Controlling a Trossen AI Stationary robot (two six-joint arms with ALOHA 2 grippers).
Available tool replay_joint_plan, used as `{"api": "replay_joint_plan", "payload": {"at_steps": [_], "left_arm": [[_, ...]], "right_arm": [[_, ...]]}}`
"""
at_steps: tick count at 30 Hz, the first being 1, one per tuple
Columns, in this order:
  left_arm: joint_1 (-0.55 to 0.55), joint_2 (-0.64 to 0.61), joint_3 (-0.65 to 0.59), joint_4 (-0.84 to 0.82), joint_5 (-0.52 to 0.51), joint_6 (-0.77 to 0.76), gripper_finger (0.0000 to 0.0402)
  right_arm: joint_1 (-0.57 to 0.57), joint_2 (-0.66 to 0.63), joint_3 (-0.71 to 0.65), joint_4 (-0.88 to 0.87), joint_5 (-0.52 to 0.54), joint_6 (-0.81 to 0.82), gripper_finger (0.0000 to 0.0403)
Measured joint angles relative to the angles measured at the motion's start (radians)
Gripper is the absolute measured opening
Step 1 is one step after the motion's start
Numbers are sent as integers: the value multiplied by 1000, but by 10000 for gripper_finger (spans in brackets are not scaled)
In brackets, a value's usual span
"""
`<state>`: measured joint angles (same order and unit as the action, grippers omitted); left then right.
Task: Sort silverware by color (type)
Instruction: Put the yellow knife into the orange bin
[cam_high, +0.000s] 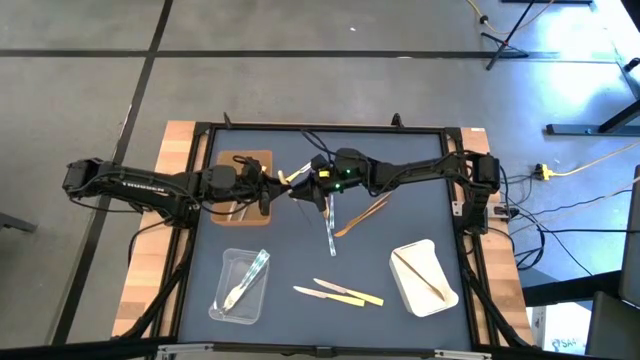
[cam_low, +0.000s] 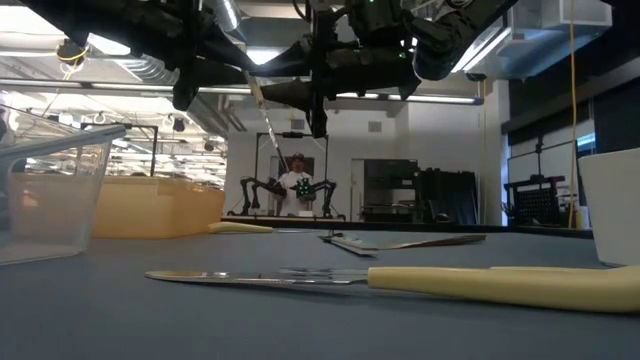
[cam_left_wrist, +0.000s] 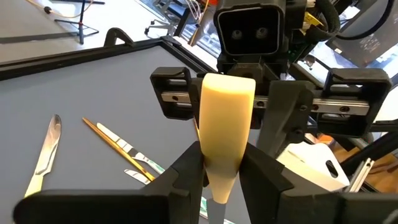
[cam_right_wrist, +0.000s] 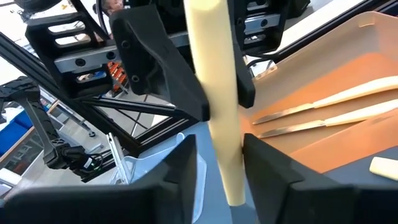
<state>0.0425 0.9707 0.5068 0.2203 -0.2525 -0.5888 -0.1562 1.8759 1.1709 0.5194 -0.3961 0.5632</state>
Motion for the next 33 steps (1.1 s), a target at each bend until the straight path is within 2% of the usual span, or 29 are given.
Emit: {"api": "replay_joint_plan", "payload": {"at_steps": [4,7,11,16,23,27,33], "left_arm": [[0,-1,0,0,7,-47,81],[6,-14,0,0,37,-85,81],[21,-44,0,-12,84,-124,82],[46,-98,0,-36,131,-167,81],[84,-195,6,-159,172,-197,75],[103,-225,96,-375,169,-190,74],[136,-203,349,-809,145,-144,75]], "right_arm": [[-13,0,0,-3,-55,-4,151],[-42,0,0,-5,-171,11,157],[-83,0,0,-5,-253,37,158],[-123,-14,0,-3,-270,38,158],[-155,-91,0,-57,-268,-20,159],[-153,-159,0,-130,-267,-74,159],[-137,-261,0,-339,-226,-163,159]]}}
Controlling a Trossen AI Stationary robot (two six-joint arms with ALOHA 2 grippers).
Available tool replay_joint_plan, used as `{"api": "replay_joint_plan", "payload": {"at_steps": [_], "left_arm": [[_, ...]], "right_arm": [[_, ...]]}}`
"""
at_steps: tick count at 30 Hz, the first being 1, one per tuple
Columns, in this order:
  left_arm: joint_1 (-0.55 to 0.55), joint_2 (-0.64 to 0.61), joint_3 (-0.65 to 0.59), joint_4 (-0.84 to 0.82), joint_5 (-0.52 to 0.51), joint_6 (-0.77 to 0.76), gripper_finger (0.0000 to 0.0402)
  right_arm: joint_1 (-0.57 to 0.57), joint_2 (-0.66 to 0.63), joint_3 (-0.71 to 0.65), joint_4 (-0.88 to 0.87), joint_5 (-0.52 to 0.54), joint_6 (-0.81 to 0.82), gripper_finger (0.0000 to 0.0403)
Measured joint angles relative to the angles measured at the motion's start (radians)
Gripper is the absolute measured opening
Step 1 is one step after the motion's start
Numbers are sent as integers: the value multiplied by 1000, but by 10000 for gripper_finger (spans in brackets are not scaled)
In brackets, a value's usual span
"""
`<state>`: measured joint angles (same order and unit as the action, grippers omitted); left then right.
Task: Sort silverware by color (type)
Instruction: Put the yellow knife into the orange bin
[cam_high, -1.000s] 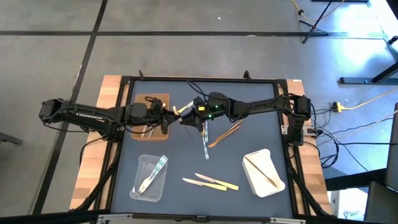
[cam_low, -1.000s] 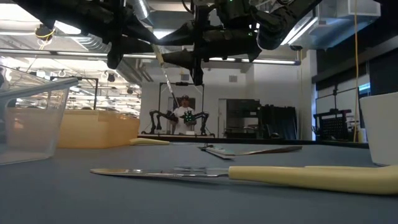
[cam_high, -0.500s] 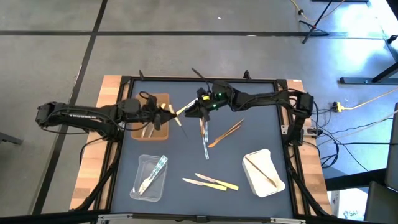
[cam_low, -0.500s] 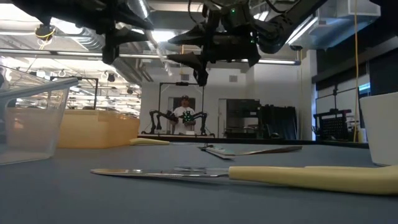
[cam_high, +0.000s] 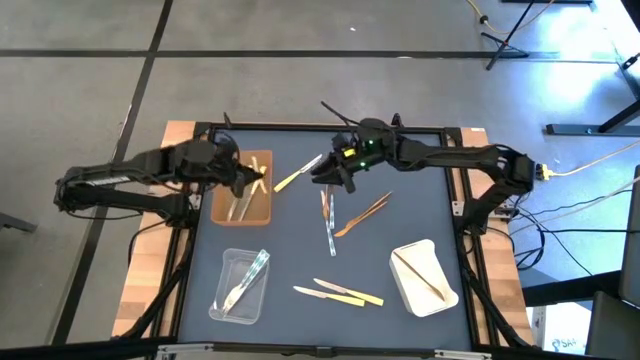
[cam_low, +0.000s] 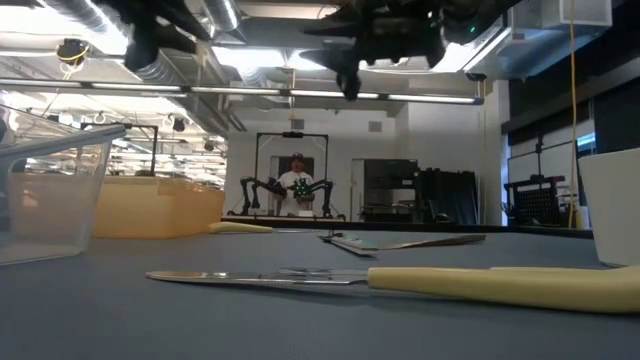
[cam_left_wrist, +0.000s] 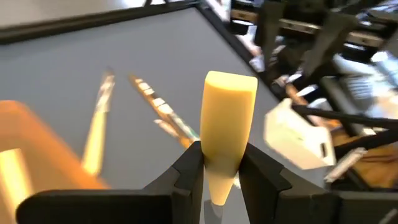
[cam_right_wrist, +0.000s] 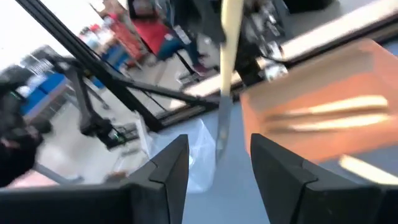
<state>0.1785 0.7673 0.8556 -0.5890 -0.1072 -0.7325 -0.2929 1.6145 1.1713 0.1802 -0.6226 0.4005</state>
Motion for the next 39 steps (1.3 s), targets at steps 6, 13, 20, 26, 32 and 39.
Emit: {"api": "replay_joint_plan", "payload": {"at_steps": [6,13,20,26,32,39], "left_arm": [[25,42,200,-309,-87,10,75],[59,84,245,-511,-127,10,75],[84,186,245,-601,-180,16,76],[108,316,244,-597,-190,70,76],[153,460,243,-585,-180,121,76],[223,618,243,-519,-105,213,76]], "right_arm": [[63,-82,0,-231,170,-150,159],[158,-103,0,-418,322,-226,159],[245,-100,0,-525,496,-228,159],[295,-100,0,-532,557,-229,159],[323,-100,0,-531,562,-228,159],[327,-100,0,-536,563,-228,159]]}}
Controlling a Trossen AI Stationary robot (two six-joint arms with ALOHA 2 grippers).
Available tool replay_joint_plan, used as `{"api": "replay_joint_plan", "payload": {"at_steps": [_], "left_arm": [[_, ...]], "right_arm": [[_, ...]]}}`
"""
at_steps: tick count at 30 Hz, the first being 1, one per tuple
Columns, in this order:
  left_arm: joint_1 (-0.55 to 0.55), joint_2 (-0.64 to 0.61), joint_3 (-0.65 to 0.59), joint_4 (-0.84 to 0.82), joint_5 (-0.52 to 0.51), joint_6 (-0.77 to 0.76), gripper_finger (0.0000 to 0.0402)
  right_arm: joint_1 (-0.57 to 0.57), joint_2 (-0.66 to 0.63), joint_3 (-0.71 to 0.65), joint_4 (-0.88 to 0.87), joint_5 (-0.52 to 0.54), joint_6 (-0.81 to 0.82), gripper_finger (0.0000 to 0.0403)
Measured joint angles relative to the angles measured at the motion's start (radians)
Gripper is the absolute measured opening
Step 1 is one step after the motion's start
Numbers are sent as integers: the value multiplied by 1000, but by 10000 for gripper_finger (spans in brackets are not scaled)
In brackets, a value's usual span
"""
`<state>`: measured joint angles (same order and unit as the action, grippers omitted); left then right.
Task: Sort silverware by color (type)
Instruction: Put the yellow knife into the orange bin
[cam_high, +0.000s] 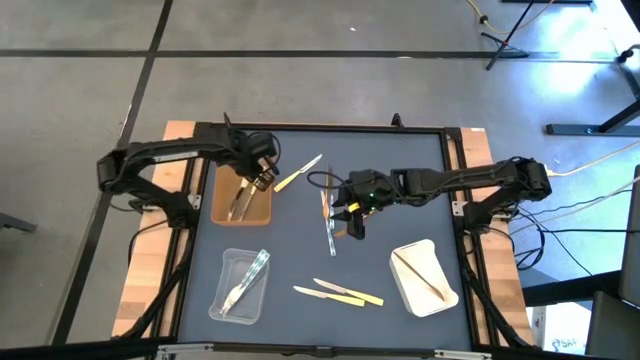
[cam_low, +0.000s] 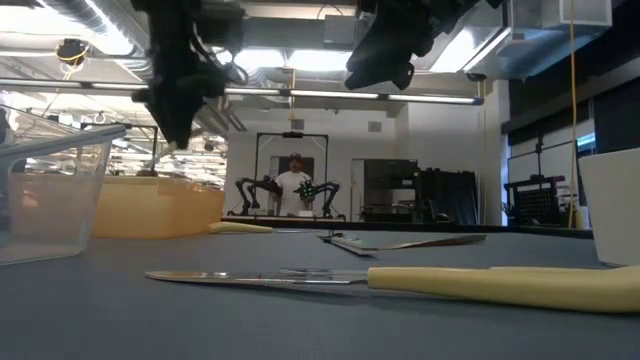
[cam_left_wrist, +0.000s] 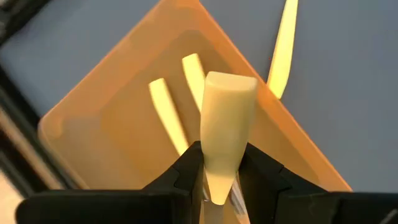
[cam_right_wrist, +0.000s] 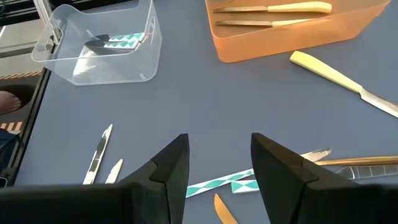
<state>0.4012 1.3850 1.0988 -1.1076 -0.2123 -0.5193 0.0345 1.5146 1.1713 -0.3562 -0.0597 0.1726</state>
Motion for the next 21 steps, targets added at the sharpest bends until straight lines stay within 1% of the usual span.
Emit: {"api": "replay_joint_plan", "payload": {"at_steps": [3,11,16,21], "left_arm": [[28,56,0,24,21,30,76],[90,172,0,38,27,61,77],[114,213,0,67,28,61,77],[128,229,0,102,27,62,81]], "right_arm": [[-2,0,0,-3,0,0,159],[-1,0,0,-6,0,0,159],[-1,0,0,-6,0,0,159],[-1,1,-1,-6,0,0,159]]}}
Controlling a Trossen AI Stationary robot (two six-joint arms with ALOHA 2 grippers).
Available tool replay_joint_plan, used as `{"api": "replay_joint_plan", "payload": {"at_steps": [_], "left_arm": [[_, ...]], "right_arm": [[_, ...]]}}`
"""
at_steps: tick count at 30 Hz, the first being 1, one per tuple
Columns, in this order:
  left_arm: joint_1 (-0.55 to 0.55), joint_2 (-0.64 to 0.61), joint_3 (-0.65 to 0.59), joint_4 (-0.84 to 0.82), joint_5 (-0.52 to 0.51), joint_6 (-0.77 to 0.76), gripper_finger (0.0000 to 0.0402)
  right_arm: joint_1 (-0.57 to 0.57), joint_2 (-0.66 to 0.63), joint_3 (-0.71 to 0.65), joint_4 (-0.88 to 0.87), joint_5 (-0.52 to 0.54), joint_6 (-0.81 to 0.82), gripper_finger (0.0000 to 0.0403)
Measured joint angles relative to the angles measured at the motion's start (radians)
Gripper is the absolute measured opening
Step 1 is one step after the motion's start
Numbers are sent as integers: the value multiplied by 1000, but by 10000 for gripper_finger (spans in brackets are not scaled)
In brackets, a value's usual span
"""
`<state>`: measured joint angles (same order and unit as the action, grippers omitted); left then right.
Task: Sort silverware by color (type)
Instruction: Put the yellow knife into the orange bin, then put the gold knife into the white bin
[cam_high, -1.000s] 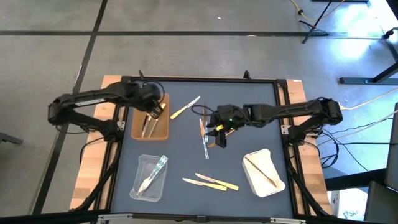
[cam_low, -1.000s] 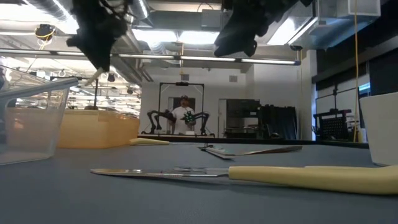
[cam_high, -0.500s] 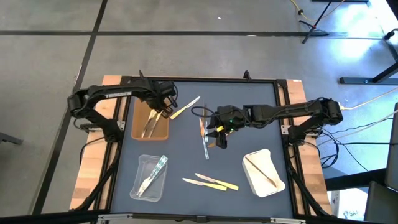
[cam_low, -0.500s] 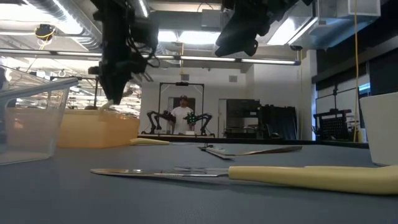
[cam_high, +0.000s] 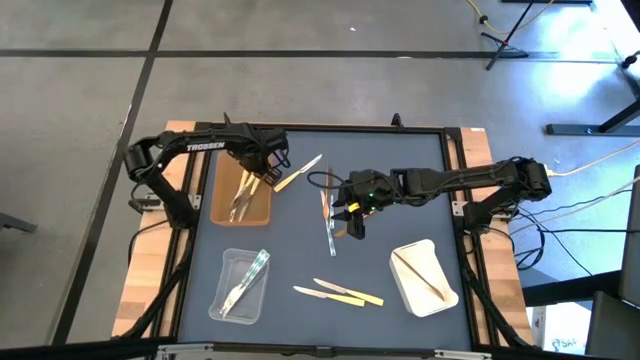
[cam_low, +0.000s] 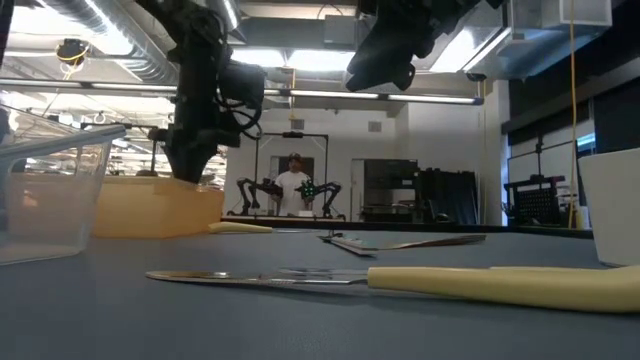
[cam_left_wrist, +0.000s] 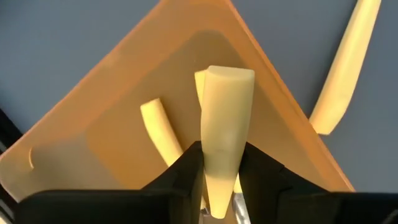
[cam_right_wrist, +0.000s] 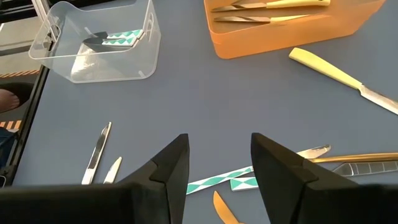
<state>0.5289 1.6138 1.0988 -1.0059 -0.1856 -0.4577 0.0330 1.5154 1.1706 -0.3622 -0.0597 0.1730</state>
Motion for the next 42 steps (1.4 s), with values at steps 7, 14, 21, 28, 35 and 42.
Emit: {"api": "replay_joint_plan", "payload": {"at_steps": [7,14,21,28,35,42], "left_arm": [[1,-1,0,38,-8,24,92],[1,-1,0,45,-12,24,94],[1,-1,0,51,-12,60,95],[1,-1,0,50,-12,77,117],[1,-1,0,50,-12,77,152],[1,-1,0,51,-12,76,158]], "right_arm": [[0,0,0,-1,0,0,159],[0,0,0,-1,0,0,159],[0,0,0,-1,0,0,159],[0,0,0,-1,0,0,159],[0,0,0,-1,0,0,159],[0,0,0,-15,0,0,159]]}}
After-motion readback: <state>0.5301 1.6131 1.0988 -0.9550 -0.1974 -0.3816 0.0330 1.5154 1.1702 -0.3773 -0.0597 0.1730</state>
